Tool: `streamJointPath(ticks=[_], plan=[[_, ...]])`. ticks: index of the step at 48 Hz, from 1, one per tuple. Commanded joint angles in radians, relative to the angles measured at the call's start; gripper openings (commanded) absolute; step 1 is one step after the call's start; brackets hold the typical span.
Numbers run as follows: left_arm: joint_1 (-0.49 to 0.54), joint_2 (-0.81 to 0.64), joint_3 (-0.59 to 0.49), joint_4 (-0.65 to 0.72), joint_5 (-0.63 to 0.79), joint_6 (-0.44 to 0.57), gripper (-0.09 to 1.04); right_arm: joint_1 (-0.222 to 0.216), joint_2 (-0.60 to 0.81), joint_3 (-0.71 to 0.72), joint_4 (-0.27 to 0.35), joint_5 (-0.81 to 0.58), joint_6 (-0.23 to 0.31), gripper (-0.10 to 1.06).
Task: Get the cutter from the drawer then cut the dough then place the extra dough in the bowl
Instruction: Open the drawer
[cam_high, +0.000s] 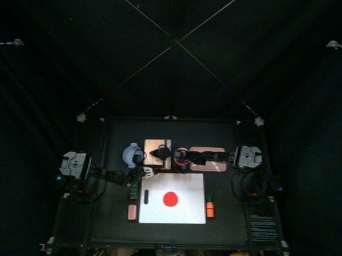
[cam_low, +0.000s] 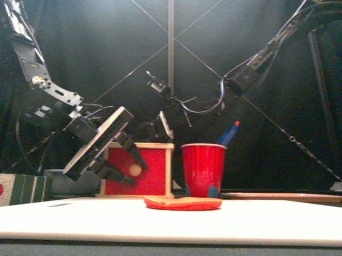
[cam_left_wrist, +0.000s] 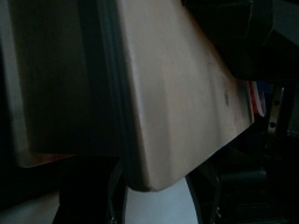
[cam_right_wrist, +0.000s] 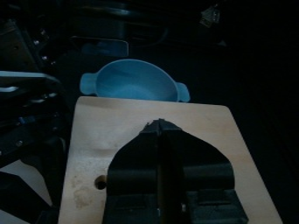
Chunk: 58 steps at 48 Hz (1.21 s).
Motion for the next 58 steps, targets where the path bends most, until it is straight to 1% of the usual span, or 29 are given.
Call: streamJointPath(ticks=[1,6,11,17,28,48,58], plan=[[0.011,-0.015,-0.006,0.015,-0.005,0.005,0.71,0.003,-0.005,0.002,-0.002,0.009,-0.003,-0.03],[0.011,-0.015,-0.005,0.026,-0.005,0.003,0.63,0.003,-0.005,0.002,-0.003,0.011,-0.003,-0.03],[0.011,-0.015,-0.005,0.025,-0.005,0.002,0.59,0.003,-0.005,0.002,-0.002,0.011,-0.002,-0.03],[-0.009,-0.025,-0.003,0.026,0.012,0.002,0.59,0.002,-0.005,0.002,-0.002,0.014,-0.002,-0.03],[-0.103,-0.054,-0.003,0.023,0.074,0.002,0.58,-0.003,-0.005,-0.005,-0.003,0.028,-0.002,-0.03],[-0.236,-0.075,0.003,-0.04,0.081,0.0,0.58,-0.021,-0.005,-0.006,-0.003,0.034,-0.002,-0.03],[-0.252,-0.066,0.003,-0.057,0.081,0.003,0.58,-0.023,-0.005,-0.006,-0.003,0.038,-0.002,-0.03]])
